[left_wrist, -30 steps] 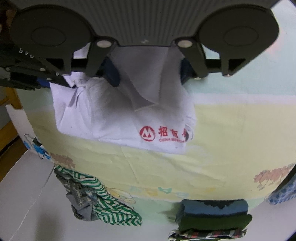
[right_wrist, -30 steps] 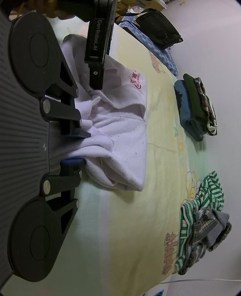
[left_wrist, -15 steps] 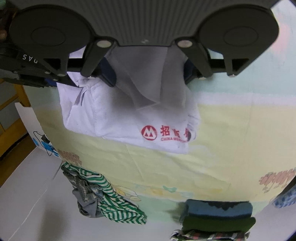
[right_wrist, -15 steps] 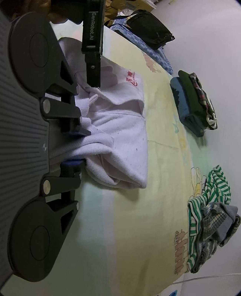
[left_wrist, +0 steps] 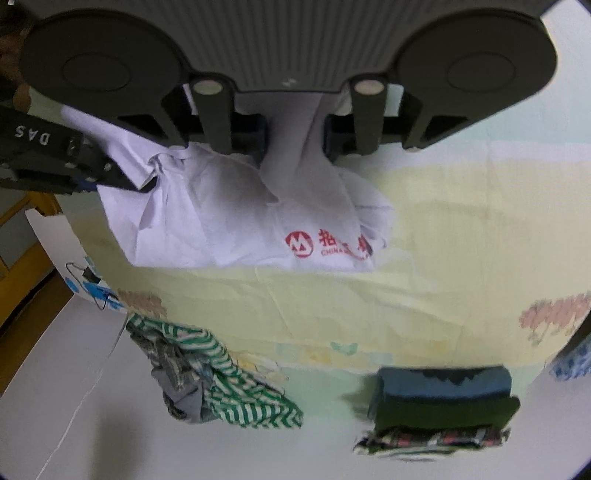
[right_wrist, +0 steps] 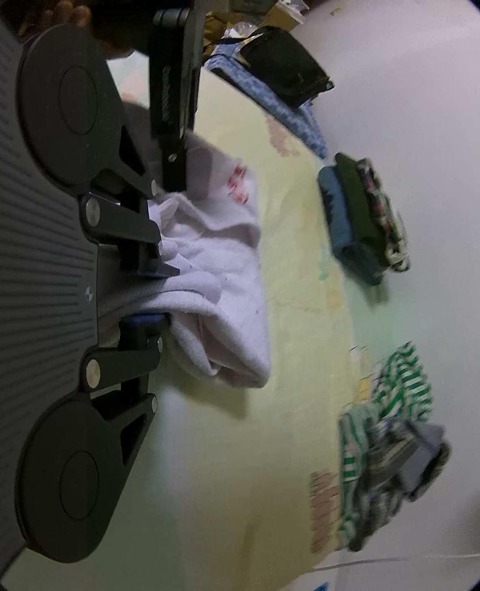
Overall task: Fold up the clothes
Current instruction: 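Lift the folded white shirt with both tools off the bed, then carry the shirt with both tools onto the folded clothes stack and open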
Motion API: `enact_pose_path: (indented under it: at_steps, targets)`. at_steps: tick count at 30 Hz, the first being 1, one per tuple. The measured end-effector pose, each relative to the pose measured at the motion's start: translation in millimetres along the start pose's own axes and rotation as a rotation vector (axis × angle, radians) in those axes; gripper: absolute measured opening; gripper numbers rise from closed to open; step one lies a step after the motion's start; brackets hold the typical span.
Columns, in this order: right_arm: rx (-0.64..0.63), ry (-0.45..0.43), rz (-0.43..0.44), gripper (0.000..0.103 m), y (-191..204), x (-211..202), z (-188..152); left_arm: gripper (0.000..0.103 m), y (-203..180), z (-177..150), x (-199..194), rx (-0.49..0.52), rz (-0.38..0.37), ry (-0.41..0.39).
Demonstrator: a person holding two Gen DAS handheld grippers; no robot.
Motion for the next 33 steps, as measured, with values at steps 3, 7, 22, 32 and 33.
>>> enact_pose_path:
  at_steps: [3, 7, 22, 32, 33]
  targets:
    - [-0.037, -0.036, 0.013, 0.020, 10.9, -2.7, 16.9, 0.018, 3.1, 17.6, -10.4, 0.020, 0.001, -0.043]
    - [-0.079, -0.081, 0.034, 0.019, 24.1, 1.1, 46.2, 0.017, 11.2, 44.6, -23.1, 0.055, 0.019, -0.097]
    - [-0.133, -0.275, 0.159, 0.019, 81.8, 48.8, 194.8, 0.016, 96.7, 207.7, -58.2, 0.078, 0.098, -0.279]
    - [-0.063, -0.382, 0.185, 0.019, 101.6, 120.9, 268.5, 0.016, 155.1, 309.6, -31.0, 0.116, 0.173, -0.342]
    - [-0.050, -0.387, 0.181, 0.019, 101.0, 129.4, 273.1, 0.016, 158.8, 316.8, -25.6, 0.124, 0.179, -0.340]
Point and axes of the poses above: each gripper's, at about its wrist camera, not at the fingertips, and x roughly the way its jaws point, y to its left, z to its top, the point moved 1 cm from there along x, roughly the way its jaws point, and after that the axes turned 4 degrees about z, right-handed, at the moved point
